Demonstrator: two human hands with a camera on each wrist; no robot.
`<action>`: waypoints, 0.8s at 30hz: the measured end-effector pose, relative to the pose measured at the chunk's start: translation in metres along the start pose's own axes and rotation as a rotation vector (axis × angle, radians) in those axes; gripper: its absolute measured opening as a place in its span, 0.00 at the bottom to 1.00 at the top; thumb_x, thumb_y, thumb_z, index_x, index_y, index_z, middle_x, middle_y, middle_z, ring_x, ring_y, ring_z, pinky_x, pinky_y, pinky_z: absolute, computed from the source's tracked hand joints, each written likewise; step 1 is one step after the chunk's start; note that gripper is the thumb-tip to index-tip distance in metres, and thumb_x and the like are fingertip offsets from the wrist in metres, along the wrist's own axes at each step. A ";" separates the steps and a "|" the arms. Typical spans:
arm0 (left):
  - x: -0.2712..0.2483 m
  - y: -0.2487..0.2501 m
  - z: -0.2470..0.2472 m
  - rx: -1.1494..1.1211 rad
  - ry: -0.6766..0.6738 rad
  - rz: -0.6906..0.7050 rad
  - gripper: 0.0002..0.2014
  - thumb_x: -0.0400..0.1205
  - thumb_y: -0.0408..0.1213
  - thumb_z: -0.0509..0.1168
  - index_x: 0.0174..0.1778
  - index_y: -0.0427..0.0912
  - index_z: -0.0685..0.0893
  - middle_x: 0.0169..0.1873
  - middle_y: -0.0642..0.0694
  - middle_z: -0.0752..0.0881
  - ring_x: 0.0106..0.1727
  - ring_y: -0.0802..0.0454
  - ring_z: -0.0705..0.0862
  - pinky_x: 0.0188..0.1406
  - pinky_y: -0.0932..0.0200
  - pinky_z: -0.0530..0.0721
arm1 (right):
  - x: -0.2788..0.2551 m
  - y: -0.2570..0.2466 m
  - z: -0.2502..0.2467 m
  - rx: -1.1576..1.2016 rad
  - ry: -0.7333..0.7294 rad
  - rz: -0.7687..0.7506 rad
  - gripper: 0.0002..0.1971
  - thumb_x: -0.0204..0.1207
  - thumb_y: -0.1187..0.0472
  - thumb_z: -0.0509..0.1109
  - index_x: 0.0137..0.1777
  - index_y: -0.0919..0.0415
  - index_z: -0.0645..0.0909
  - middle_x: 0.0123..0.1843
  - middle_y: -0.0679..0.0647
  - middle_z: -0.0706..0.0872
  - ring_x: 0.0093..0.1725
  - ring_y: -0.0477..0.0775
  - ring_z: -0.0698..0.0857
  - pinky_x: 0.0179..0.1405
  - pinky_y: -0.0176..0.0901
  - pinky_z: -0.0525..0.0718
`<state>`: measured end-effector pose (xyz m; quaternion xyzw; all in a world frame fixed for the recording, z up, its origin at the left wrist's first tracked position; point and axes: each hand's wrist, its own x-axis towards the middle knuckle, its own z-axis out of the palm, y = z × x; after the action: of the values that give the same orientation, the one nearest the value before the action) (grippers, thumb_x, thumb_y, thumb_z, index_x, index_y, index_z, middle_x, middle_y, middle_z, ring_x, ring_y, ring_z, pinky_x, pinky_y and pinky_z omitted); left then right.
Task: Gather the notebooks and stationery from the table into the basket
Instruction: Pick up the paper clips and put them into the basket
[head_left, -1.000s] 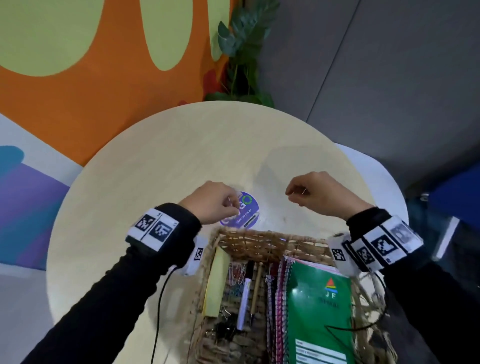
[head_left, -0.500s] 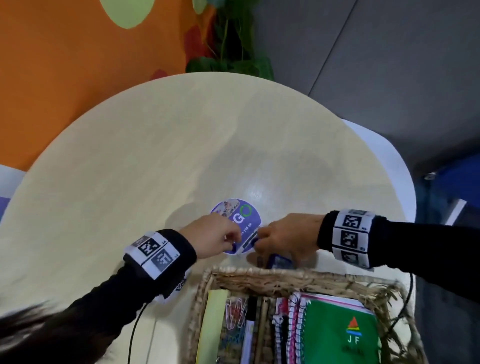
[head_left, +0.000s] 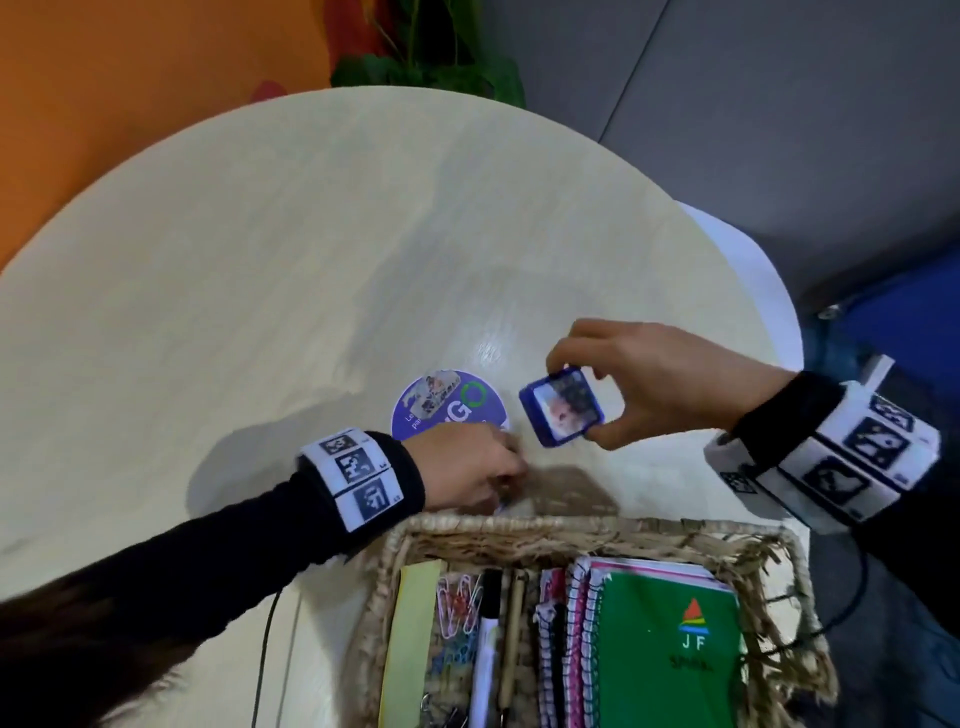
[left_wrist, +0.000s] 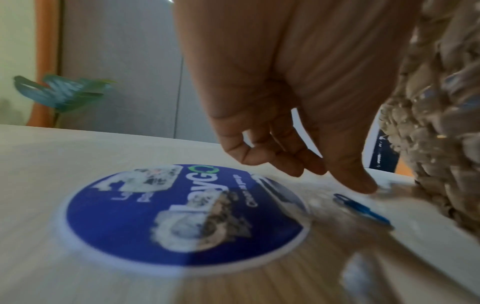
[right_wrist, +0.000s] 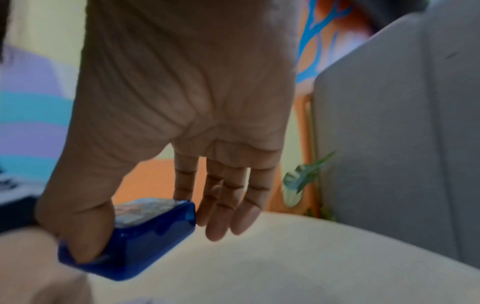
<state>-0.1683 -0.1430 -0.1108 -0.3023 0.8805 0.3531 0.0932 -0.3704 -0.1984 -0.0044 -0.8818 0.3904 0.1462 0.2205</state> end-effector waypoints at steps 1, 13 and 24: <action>0.003 0.001 0.000 0.006 0.001 0.029 0.18 0.77 0.34 0.64 0.64 0.43 0.82 0.62 0.42 0.83 0.63 0.42 0.81 0.55 0.46 0.84 | -0.009 0.002 -0.006 0.049 0.059 0.039 0.27 0.59 0.49 0.77 0.60 0.46 0.75 0.52 0.46 0.80 0.43 0.50 0.82 0.40 0.48 0.84; 0.014 0.001 0.000 0.182 -0.072 0.117 0.06 0.79 0.31 0.64 0.47 0.36 0.86 0.46 0.42 0.84 0.52 0.43 0.81 0.44 0.59 0.75 | -0.107 -0.084 0.028 0.410 0.158 0.109 0.26 0.57 0.48 0.77 0.58 0.45 0.76 0.53 0.40 0.79 0.48 0.42 0.81 0.46 0.34 0.80; -0.038 0.033 -0.072 -0.060 0.403 -0.226 0.04 0.78 0.34 0.67 0.46 0.38 0.84 0.39 0.42 0.90 0.34 0.51 0.82 0.43 0.59 0.78 | -0.131 -0.182 0.119 0.018 -0.206 0.046 0.22 0.64 0.54 0.72 0.57 0.58 0.73 0.54 0.60 0.84 0.51 0.66 0.85 0.45 0.53 0.83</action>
<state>-0.1546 -0.1558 -0.0247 -0.4660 0.8310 0.2989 -0.0545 -0.3292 0.0523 -0.0006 -0.8509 0.3871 0.2378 0.2639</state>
